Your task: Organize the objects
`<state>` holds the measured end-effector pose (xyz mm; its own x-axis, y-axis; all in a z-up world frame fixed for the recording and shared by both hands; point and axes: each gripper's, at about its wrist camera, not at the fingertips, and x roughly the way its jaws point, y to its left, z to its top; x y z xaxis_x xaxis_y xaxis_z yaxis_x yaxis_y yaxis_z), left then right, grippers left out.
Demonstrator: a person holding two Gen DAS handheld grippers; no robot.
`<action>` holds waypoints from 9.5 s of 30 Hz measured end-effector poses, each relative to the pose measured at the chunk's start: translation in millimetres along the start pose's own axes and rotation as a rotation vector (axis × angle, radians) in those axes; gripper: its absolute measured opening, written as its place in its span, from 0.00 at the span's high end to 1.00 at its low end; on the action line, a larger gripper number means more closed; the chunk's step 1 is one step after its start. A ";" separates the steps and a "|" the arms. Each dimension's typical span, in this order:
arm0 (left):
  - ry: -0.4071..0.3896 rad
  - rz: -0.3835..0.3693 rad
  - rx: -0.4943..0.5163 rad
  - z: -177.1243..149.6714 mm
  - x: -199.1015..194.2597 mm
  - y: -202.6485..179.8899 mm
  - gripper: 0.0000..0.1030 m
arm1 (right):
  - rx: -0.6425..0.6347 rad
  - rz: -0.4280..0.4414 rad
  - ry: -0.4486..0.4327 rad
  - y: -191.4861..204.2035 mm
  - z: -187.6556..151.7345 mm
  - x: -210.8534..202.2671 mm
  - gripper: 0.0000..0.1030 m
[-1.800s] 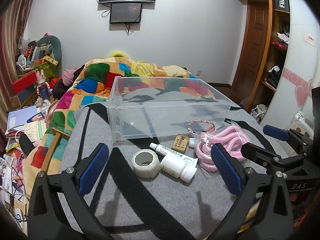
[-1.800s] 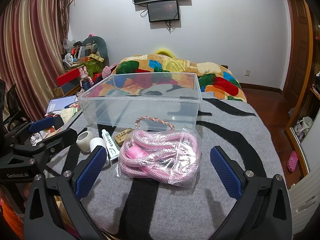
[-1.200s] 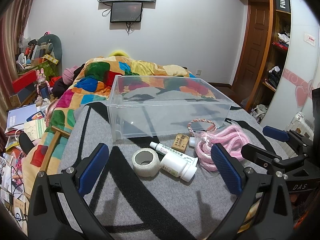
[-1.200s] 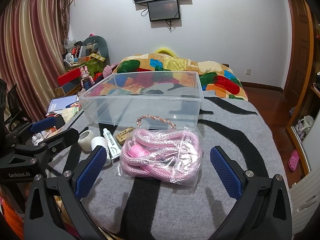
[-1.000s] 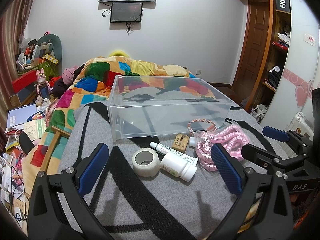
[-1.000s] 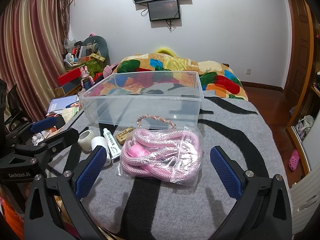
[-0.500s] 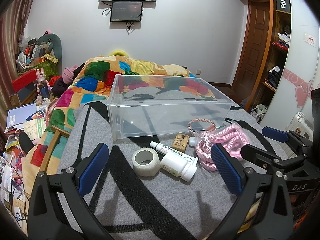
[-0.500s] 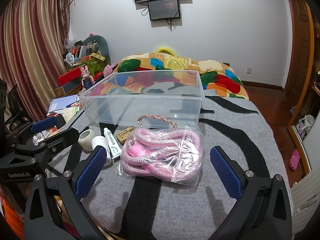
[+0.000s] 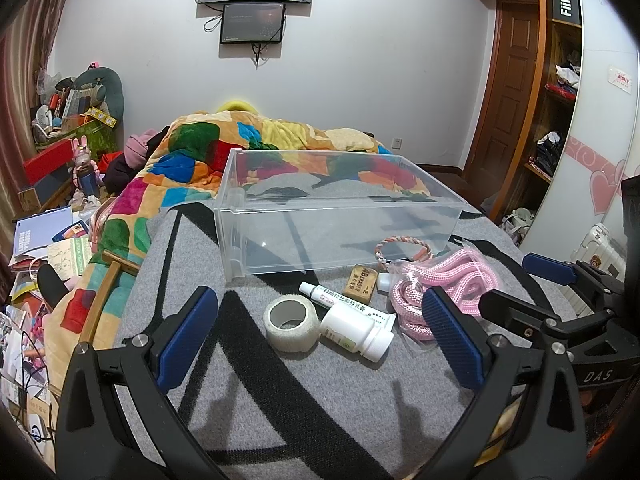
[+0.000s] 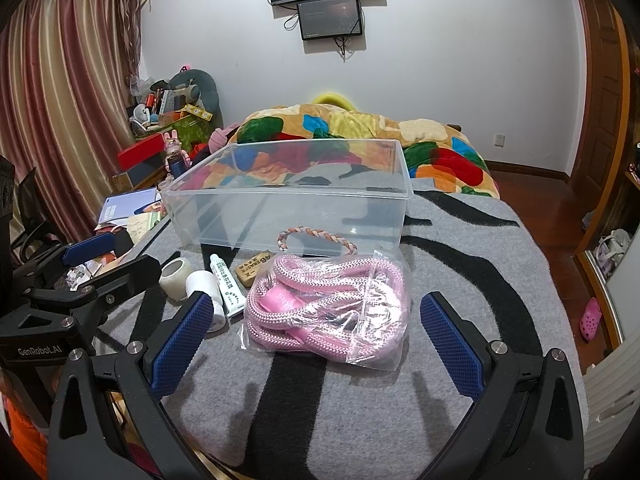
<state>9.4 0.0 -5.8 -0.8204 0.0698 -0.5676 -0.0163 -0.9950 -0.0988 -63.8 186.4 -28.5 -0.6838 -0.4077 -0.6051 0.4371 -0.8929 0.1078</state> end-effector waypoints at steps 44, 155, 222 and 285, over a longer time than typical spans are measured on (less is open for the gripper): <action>0.153 -0.064 -0.080 -14.7 41.6 25.9 0.63 | -0.246 0.163 0.266 -5.1 -27.2 23.2 0.15; 0.244 -0.008 -0.035 -12.9 76.1 -14.2 0.24 | -0.002 -0.022 0.231 -56.2 11.5 78.4 0.53; 0.246 -0.049 0.028 95.0 121.1 12.8 0.60 | -0.159 0.075 0.220 1.6 108.5 115.0 0.56; 0.251 0.055 0.031 1.9 72.9 4.9 0.84 | -0.174 0.150 0.187 6.3 8.4 43.8 0.78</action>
<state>-51.5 0.1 -46.1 -0.6530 0.0271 -0.7569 0.0036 -0.9992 -0.0389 -95.9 161.3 -47.7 -0.4920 -0.4760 -0.7290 0.6293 -0.7730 0.0800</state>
